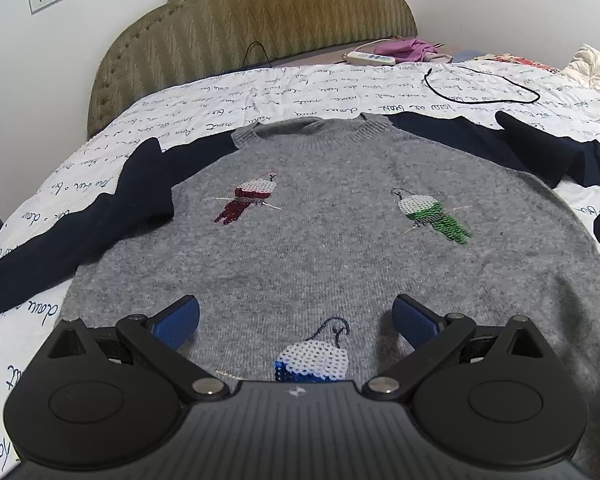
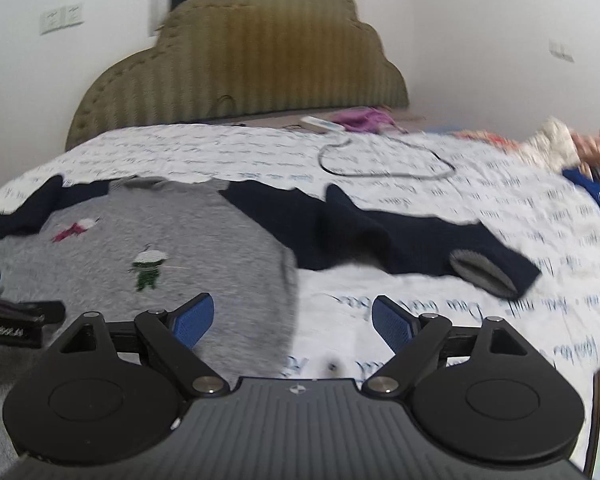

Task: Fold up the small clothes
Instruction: 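Move the right gripper to the grey cuff of the navy sleeve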

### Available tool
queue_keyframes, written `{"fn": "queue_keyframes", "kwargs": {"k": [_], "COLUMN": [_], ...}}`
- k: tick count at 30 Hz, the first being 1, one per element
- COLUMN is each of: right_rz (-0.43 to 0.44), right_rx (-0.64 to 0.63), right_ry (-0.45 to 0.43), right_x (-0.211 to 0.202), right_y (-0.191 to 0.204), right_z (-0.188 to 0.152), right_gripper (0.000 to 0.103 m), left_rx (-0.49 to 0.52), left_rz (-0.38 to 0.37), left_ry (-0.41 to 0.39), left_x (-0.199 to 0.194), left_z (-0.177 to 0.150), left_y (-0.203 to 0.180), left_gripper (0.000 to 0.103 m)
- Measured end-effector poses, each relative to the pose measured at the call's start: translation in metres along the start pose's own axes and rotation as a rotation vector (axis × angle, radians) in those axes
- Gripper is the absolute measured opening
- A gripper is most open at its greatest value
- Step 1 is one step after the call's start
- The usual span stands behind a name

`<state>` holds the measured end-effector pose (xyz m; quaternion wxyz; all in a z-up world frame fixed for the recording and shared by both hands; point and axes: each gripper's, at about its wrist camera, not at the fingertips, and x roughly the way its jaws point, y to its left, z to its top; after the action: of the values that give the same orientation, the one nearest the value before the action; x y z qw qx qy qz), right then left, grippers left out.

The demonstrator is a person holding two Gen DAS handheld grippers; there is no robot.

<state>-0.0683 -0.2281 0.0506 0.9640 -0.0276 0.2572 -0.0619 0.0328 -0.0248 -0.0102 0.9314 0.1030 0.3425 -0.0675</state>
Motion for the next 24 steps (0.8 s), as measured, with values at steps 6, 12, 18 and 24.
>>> {"fn": "queue_keyframes", "kwargs": {"k": [6,12,18,24], "right_rz": [-0.132,-0.153,-0.271,-0.392], "right_rx": [-0.088,-0.052,0.005,0.184], "right_ry": [0.012,0.029,0.022,0.004], "right_x": [0.013,0.021,0.036,0.053], "right_y": [0.001,-0.023,-0.057,-0.114], "right_z": [0.005,0.004,-0.003,-0.005], "right_gripper": [0.096,0.088,0.079,0.075], "left_rx": [-0.014,-0.015,0.004,0.009], "left_rz": [0.028,0.027,0.013,0.007], "left_ry": [-0.007,-0.001,-0.003,0.004], "left_x": [0.006,0.013,0.015,0.018], "left_z": [0.006,0.011,0.013,0.013], "left_y": [0.002,0.000,-0.004,-0.006], "left_gripper": [0.103,0.103,0.103,0.103]}}
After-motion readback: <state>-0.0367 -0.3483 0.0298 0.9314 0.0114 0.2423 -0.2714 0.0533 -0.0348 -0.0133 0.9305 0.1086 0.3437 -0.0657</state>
